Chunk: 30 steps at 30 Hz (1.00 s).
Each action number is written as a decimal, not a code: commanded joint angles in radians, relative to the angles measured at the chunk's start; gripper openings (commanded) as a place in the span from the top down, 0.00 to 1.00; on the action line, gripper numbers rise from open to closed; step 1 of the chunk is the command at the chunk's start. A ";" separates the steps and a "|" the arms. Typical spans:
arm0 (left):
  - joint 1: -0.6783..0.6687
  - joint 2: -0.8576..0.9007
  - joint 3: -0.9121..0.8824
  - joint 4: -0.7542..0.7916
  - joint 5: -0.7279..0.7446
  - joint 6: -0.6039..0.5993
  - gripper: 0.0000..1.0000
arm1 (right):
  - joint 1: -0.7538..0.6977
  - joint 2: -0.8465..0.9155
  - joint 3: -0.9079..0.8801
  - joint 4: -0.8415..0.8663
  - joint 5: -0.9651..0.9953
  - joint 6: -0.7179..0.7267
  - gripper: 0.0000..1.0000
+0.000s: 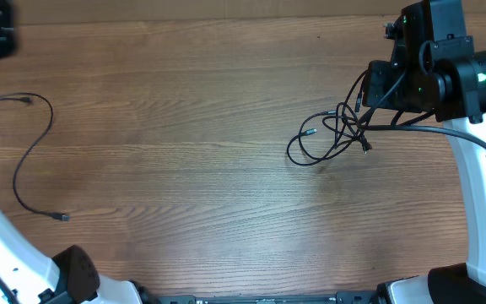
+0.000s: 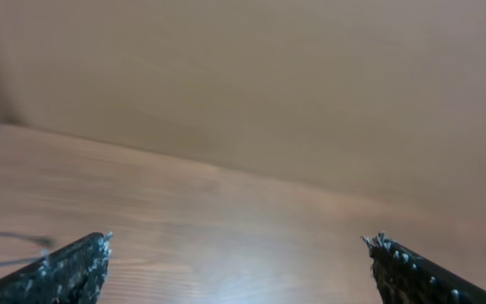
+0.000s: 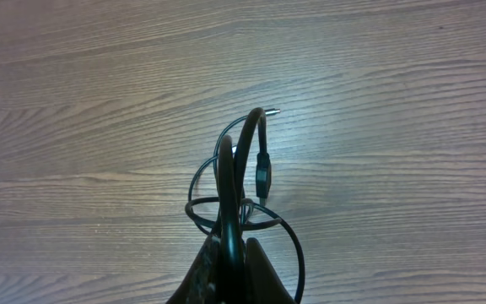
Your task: Untangle cables
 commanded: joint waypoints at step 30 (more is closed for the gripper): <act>-0.834 0.623 -0.007 -0.077 0.678 0.644 0.00 | -0.008 -0.116 0.029 0.077 -0.220 -0.063 0.96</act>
